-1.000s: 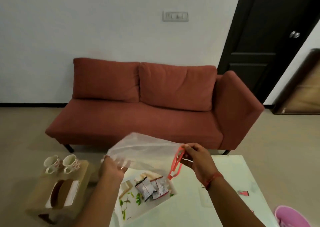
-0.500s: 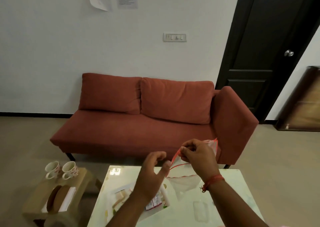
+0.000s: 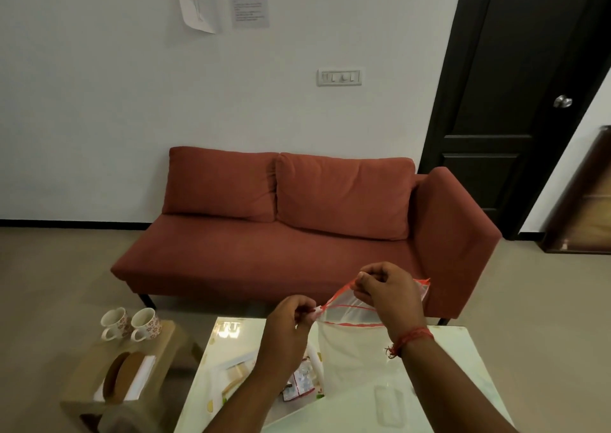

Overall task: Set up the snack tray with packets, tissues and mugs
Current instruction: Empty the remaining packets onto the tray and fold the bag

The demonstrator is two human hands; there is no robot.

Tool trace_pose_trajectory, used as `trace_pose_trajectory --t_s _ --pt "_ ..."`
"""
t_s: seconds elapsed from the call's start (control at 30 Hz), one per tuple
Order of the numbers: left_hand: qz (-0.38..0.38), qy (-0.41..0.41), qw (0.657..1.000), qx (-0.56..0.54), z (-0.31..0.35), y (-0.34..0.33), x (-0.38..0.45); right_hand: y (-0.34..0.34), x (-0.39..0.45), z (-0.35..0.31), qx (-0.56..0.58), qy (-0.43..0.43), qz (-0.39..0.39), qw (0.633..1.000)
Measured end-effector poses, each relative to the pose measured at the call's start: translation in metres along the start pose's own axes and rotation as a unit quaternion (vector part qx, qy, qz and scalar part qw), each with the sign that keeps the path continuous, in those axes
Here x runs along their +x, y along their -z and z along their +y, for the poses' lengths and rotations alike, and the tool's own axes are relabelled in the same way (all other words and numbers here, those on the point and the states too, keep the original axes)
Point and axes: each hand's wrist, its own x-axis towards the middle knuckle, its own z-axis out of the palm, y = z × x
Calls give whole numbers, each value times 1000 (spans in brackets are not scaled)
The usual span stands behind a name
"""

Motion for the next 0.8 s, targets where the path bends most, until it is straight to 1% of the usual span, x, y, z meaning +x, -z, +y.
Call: trace_pose_trajectory --t_s 0.07,0.1,0.13,0.17,0.2,0.23,0.3,0.37,0.4,0.43,0.47,0.53,0.67,0.8 --pt "11 -8 1000 0 2 3 2 0 2 2 8 -10 -3 1000" --pt "16 -11 1000 -1 4 3 3 1 2 2 -7 -7 -7 1000" --pt "21 -13 1000 -1 5 4 3 1 3 4 -44 10 -8 999" --pt "27 -17 999 0 7 5 4 1 3 5 -102 46 -9 994" --pt "33 -22 999 3 8 6 5 0 2 4 -171 98 -10 980" --pt "35 -28 999 6 8 6 6 -1 -1 3 -238 159 -23 958" --pt "27 -40 999 18 9 7 8 -6 -8 1 -351 270 -88 892" --pt "12 -44 999 27 13 8 10 -15 -12 3 -430 327 -154 827" --pt "8 -46 999 27 15 8 10 -20 -14 4 -448 334 -169 812" --pt "7 -49 998 27 17 9 11 -25 -15 5 -452 332 -172 810" --pt "10 -50 998 26 19 10 12 -28 -16 6 -448 326 -168 816" --pt "20 -56 998 28 21 13 14 -34 -17 7 -432 318 -148 831" --pt "19 -82 996 28 19 18 18 -40 -17 8 -424 323 -111 838" --pt "45 -110 992 45 17 19 25 -44 -16 7 -413 311 -93 851"
